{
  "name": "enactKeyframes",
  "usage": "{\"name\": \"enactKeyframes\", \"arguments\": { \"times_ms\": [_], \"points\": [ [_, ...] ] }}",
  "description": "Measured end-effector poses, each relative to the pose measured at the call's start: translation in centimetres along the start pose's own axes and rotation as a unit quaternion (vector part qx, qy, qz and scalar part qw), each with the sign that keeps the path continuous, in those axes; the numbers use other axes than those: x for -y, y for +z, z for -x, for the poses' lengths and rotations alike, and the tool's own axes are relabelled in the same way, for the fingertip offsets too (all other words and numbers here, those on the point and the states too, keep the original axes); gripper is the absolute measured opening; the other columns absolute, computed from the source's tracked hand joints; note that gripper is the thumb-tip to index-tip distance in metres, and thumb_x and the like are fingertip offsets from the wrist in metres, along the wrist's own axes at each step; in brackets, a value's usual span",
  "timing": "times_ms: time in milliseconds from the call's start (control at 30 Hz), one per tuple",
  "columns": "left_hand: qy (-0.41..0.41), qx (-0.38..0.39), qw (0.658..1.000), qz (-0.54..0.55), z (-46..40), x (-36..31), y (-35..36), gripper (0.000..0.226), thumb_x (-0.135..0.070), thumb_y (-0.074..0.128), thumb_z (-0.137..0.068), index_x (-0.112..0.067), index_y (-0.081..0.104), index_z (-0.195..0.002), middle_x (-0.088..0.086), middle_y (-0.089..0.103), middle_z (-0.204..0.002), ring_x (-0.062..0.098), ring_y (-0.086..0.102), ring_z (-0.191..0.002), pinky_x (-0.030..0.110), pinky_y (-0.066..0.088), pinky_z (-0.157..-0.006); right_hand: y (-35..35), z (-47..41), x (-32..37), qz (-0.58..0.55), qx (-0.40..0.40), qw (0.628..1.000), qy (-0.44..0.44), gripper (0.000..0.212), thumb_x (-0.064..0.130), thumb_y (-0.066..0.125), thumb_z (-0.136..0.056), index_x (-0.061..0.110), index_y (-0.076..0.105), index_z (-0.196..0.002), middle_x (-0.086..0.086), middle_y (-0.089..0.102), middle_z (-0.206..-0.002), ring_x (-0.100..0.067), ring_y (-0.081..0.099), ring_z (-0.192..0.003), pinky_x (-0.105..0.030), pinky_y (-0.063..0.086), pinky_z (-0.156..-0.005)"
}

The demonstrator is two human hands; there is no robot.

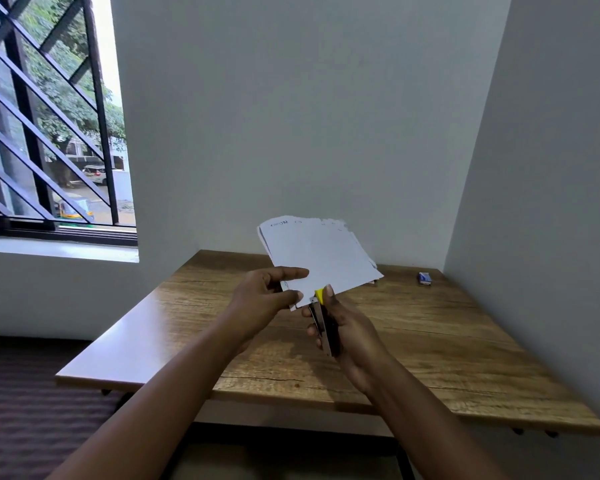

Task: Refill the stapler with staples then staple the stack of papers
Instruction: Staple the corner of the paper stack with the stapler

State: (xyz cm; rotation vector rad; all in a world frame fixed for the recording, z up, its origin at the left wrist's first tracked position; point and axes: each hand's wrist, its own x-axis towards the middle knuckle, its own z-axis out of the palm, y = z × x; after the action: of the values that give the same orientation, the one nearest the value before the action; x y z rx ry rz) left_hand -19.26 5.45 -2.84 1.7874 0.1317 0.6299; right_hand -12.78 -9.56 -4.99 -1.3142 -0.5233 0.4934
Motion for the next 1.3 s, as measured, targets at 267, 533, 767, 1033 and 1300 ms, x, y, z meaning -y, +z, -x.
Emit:
{"name": "enactKeyframes", "arguments": {
  "times_ms": [267,533,767,1033,1300],
  "points": [
    [0.015,0.015,1.0,0.011,0.2,-0.2,0.5,0.037,0.001,0.07,-0.084,-0.021,0.073,-0.113,-0.016,0.069,-0.07,-0.005,0.067,-0.071,0.007,0.049,-0.065,0.2,-0.1,-0.6,0.044,-0.053,0.998,-0.013,0.052,0.06,0.052,-0.088,0.013,0.072,-0.097,-0.003,0.075,-0.093,-0.006,0.062,-0.06,-0.03,0.04,-0.07],
    [0.037,0.006,0.999,-0.021,0.2,-0.3,0.7,0.038,-0.002,0.071,-0.083,-0.027,0.072,-0.112,-0.005,0.074,-0.105,0.008,0.07,-0.093,0.015,0.055,-0.077,0.3,-0.3,-1.2,0.022,-0.061,0.997,-0.035,0.047,0.052,0.05,-0.09,0.01,0.07,-0.093,0.01,0.066,-0.058,0.002,0.057,-0.049,-0.009,0.043,-0.048],
    [0.054,0.005,0.997,-0.057,0.3,-0.4,1.2,0.04,-0.003,0.072,-0.082,-0.029,0.072,-0.113,-0.006,0.073,-0.107,0.009,0.069,-0.096,0.024,0.057,-0.085,0.0,-0.4,-1.4,0.005,-0.068,0.997,-0.044,0.047,0.058,0.056,-0.08,0.015,0.071,-0.092,0.008,0.072,-0.072,-0.002,0.061,-0.056,-0.022,0.042,-0.066],
    [0.03,0.023,0.999,0.008,0.5,-0.4,0.6,0.042,0.004,0.07,-0.082,-0.031,0.073,-0.105,-0.02,0.07,-0.068,-0.006,0.065,-0.07,0.006,0.049,-0.065,-2.6,-0.8,-0.5,-0.132,-0.051,0.989,-0.03,0.046,0.064,0.043,-0.088,0.021,0.058,-0.089,0.004,0.056,-0.069,-0.008,0.043,-0.049,-0.025,0.033,-0.051],
    [0.002,0.07,0.996,0.054,1.0,-0.1,-0.2,0.04,0.003,0.069,-0.083,-0.025,0.074,-0.112,-0.001,0.073,-0.089,0.015,0.068,-0.088,0.014,0.054,-0.076,-7.1,-2.2,1.7,-0.165,-0.2,0.96,-0.11,0.018,0.016,0.071,-0.085,0.02,0.055,-0.079,0.007,0.047,-0.057,-0.004,0.036,-0.037,-0.018,0.031,-0.034]
  ]
}}
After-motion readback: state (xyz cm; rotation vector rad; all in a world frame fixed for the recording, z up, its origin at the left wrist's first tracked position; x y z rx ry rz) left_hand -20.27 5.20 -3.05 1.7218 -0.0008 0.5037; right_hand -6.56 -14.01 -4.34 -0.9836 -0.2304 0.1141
